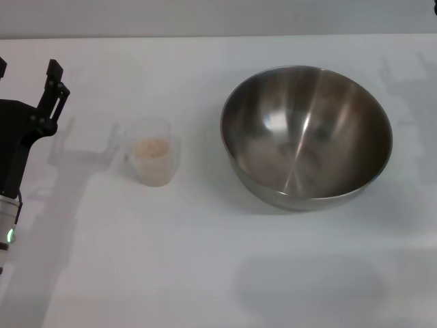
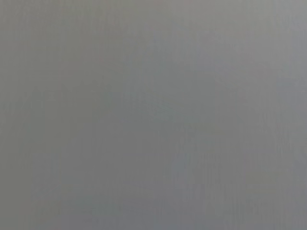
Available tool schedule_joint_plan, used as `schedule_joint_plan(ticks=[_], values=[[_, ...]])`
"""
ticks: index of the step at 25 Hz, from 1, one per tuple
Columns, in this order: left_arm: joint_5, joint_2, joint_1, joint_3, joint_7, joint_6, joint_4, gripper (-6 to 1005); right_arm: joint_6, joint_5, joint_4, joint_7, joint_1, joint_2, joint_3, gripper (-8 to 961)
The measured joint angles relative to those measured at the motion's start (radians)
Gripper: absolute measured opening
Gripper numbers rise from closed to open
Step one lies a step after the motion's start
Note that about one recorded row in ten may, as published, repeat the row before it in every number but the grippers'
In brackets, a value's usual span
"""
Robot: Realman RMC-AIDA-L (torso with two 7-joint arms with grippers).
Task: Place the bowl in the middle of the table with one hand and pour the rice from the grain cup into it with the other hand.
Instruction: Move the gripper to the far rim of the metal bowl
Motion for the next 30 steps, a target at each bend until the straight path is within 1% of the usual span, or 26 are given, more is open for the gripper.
schedule_joint_plan(ticks=[1,5,9,10,12,13,14,15,17,18,19,20,21,22,23,24,25,26,27,28,29,30], values=[[0.0,0.0,0.0,0.0,0.0,0.0,0.0,824,0.0,0.0,0.0,0.0,0.0,0.0,0.0,724],[0.0,0.0,-0.003,0.0,0.0,-0.002,0.0,822,-0.001,0.0,-0.003,-0.128,-0.002,0.001,0.0,724],[0.0,0.0,-0.006,0.0,0.0,-0.002,0.0,819,-0.006,0.0,-0.006,-0.178,-0.007,0.003,0.001,724],[0.0,0.0,-0.007,0.0,0.0,-0.003,0.0,818,-0.012,0.0,-0.008,-0.218,-0.01,0.004,0.002,724],[0.0,0.0,-0.008,0.0,0.0,-0.003,0.0,817,-0.015,0.001,-0.008,-0.239,-0.011,0.005,0.002,724],[0.0,0.0,-0.01,0.0,0.0,-0.003,0.002,816,-0.016,0.0,-0.013,-0.293,-0.012,0.006,0.002,724],[0.0,0.0,-0.01,0.0,0.0,-0.003,0.002,815,-0.016,0.0,-0.013,-0.293,-0.012,0.006,0.002,724],[0.0,0.0,-0.011,0.0,0.0,-0.003,0.004,815,-0.01,0.001,-0.03,-0.351,-0.014,0.008,0.004,724],[0.0,0.0,-0.013,0.0,0.0,-0.003,0.007,813,-0.002,0.003,-0.04,-0.376,-0.015,0.008,0.008,723],[0.0,0.0,-0.016,0.0,0.0,-0.004,0.008,812,0.043,0.02,-0.082,-0.415,-0.021,0.011,0.025,723],[0.0,0.0,-0.016,0.0,0.0,-0.004,0.008,812,0.043,0.02,-0.082,-0.415,-0.021,0.011,0.025,723],[0.0,0.0,-0.018,0.0,0.0,-0.004,0.009,811,0.12,0.054,-0.152,-0.442,-0.031,0.012,0.038,723],[0.0,0.0,-0.019,0.0,0.0,-0.004,0.009,810,0.12,0.054,-0.152,-0.442,-0.031,0.012,0.038,723],[0.0,0.0,-0.019,0.0,0.0,-0.004,0.009,810,0.161,0.069,-0.195,-0.459,-0.039,0.011,0.041,723],[0.0,0.0,-0.02,0.0,0.0,-0.004,0.01,809,0.281,0.084,-0.3,-0.496,-0.063,0.011,0.046,723],[0.0,0.0,-0.02,0.0,0.0,-0.004,0.01,808,0.281,0.084,-0.3,-0.496,-0.063,0.011,0.046,724],[-0.001,0.0,-0.02,-0.001,0.0,-0.004,0.01,808,0.435,0.088,-0.422,-0.521,-0.087,0.01,0.058,724],[-0.001,0.0,-0.02,-0.001,0.0,-0.005,0.011,807,0.435,0.088,-0.422,-0.521,-0.087,0.01,0.058,724],[-0.002,0.0,-0.02,-0.001,0.0,-0.005,0.011,806,0.519,0.089,-0.48,-0.525,-0.097,0.011,0.065,724],[-0.002,0.0,-0.021,-0.001,0.0,-0.007,0.011,805,0.684,0.091,-0.585,-0.526,-0.109,0.011,0.083,724],[-0.002,0.0,-0.021,-0.001,0.0,-0.007,0.011,805,0.756,0.091,-0.634,-0.526,-0.114,0.011,0.093,723],[-0.002,0.0,-0.021,-0.001,0.0,-0.007,0.011,804,0.867,0.091,-0.7,-0.526,-0.12,0.011,0.107,723]])
